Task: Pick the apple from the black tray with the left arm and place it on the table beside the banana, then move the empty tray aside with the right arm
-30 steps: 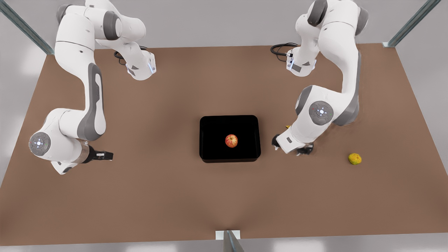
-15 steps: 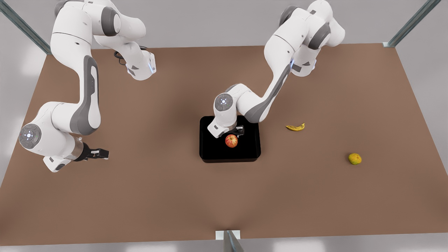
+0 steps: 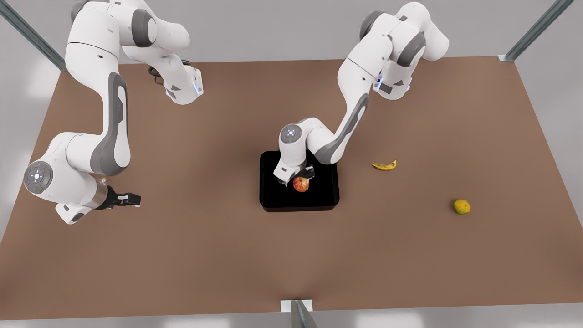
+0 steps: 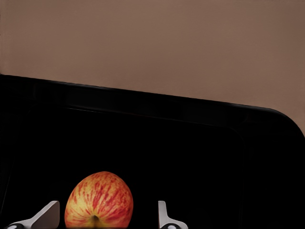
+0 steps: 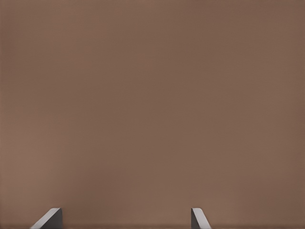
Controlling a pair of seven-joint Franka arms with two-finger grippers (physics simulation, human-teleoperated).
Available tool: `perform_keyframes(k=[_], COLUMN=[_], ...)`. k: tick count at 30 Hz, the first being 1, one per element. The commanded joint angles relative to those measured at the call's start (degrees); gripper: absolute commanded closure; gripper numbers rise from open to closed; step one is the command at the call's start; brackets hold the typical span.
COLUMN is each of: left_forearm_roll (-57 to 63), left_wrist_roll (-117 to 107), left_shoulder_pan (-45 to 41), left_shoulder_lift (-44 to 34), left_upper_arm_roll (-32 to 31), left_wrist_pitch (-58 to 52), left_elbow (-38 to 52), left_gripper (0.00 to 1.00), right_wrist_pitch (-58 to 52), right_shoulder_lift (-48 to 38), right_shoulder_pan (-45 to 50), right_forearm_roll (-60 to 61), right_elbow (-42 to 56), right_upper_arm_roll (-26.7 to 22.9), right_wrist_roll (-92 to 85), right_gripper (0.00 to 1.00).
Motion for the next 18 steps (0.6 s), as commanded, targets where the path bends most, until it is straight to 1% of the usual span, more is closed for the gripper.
perform_keyframes(k=[1, 5, 11, 15, 18], left_forearm_roll=[2.1, 4.21, 5.79, 8.26, 8.26], left_wrist_roll=[-15.4, -14.35, -14.26, -14.35, -14.35], left_shoulder_pan=[-0.06, 0.2, 0.73, 0.73, 0.73], left_shoulder_lift=[-1.19, -2.07, -0.32, -0.76, -0.58], left_upper_arm_roll=[0.0, 0.09, 0.18, 0.27, 0.27], left_wrist_pitch=[5.46, 11.61, 14.16, 16.27, 16.27], left_elbow=[-2.42, -7.08, -7.7, -11.12, -11.83], left_gripper=[0.0, 0.0, 0.0, 0.0, 0.0], right_wrist_pitch=[-0.04, -0.04, -0.04, -0.04, -0.04], right_shoulder_lift=[-0.07, -0.07, -0.07, 0.02, -0.07], right_shoulder_pan=[0.0, 0.0, 0.0, 0.0, 0.0], right_forearm_roll=[0.04, 0.04, 0.04, 0.04, 0.04], right_elbow=[0.04, 0.04, 0.04, 0.04, 0.04], right_upper_arm_roll=[-0.03, -0.03, -0.03, -0.03, -0.03], right_wrist_roll=[-0.78, -0.69, -0.61, -0.87, -0.61], right_gripper=[0.0, 0.0, 0.0, 0.0, 0.0])
